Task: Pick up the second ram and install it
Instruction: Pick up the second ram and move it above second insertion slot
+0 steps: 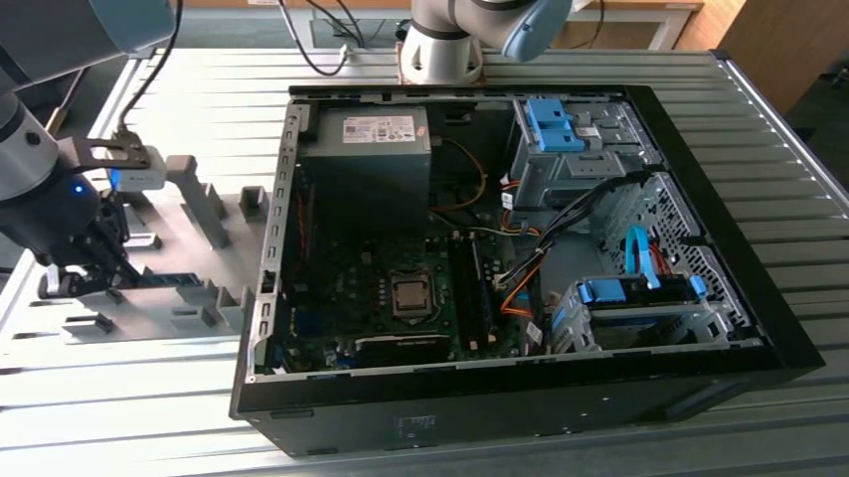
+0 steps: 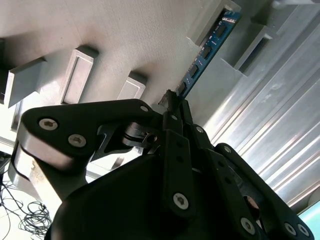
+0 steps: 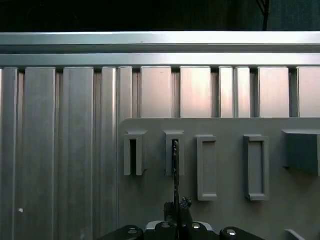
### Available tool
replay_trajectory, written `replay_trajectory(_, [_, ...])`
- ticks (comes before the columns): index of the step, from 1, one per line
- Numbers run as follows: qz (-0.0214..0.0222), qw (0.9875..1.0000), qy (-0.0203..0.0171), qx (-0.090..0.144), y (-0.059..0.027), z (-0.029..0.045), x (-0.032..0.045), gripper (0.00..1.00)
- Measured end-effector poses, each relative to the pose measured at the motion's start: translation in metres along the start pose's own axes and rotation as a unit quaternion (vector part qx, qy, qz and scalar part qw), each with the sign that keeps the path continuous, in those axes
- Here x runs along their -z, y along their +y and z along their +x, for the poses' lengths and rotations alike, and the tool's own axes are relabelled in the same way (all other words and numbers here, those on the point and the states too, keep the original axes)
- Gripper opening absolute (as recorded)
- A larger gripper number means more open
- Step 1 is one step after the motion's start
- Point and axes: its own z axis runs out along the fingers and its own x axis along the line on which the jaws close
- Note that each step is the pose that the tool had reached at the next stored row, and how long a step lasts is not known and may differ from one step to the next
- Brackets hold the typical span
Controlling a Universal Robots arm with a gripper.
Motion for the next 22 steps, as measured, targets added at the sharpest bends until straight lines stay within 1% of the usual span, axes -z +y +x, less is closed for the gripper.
replay_trajectory(16, [0.0001, 1.0, 0.0001, 0.0, 0.0, -0.0001, 0.0046, 0.14])
replay_trajectory(18, [0.0001, 1.0, 0.0007, 0.0, -0.0001, -0.0001, 0.0057, 0.14])
replay_trajectory(22, [0.0, 1.0, 0.0007, 0.0, 0.0, -0.0001, 0.0064, 0.14])
